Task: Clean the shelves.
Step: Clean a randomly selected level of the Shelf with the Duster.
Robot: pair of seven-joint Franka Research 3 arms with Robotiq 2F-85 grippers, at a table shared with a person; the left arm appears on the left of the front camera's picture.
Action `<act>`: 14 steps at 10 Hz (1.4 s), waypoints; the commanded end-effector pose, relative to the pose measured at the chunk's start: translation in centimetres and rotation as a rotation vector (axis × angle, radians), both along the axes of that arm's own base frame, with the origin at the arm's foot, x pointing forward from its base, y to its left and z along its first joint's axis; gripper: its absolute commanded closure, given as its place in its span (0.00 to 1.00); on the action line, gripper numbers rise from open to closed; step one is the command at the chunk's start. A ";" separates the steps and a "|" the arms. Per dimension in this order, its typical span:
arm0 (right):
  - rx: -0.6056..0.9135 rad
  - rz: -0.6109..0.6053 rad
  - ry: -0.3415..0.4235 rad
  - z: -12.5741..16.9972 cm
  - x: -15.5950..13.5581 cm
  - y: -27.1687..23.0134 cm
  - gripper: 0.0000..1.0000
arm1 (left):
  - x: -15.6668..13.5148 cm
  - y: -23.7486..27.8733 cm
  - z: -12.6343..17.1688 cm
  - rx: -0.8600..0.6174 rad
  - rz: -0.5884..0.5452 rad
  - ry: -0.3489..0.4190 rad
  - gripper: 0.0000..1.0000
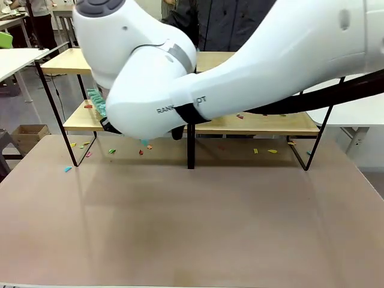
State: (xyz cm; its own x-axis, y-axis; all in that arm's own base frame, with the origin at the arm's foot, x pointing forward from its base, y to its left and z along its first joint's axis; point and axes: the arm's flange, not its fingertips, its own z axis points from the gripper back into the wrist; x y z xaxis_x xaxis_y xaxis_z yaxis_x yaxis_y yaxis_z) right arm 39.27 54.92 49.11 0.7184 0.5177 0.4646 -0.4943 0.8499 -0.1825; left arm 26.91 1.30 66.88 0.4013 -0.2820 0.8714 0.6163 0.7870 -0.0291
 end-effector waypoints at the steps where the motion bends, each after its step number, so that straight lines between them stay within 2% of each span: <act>1: -0.011 -0.059 -0.051 0.0 0.9 2.8 0.87 | -0.1 0.0 0.0 0.005 0.003 0.005 0.00; 6: -0.047 0.010 -0.087 -0.2 0.9 5.4 0.87 | -0.1 0.0 0.0 0.005 0.003 0.005 0.00; 8: 0.054 0.260 -0.019 0.1 0.2 5.8 0.87 | -0.1 0.0 0.0 0.005 0.003 0.005 0.00; 9: 0.090 0.343 -0.003 1.1 0.3 5.1 0.87 | -0.1 0.0 0.0 0.005 0.003 0.005 0.00; 10: 0.125 0.368 -0.020 1.3 0.2 4.4 0.87 | -0.1 0.0 0.0 0.005 0.003 0.005 0.00; 14: 0.158 0.283 -0.020 1.5 0.2 1.3 0.87 | -0.1 0.0 0.0 0.005 0.003 0.005 0.00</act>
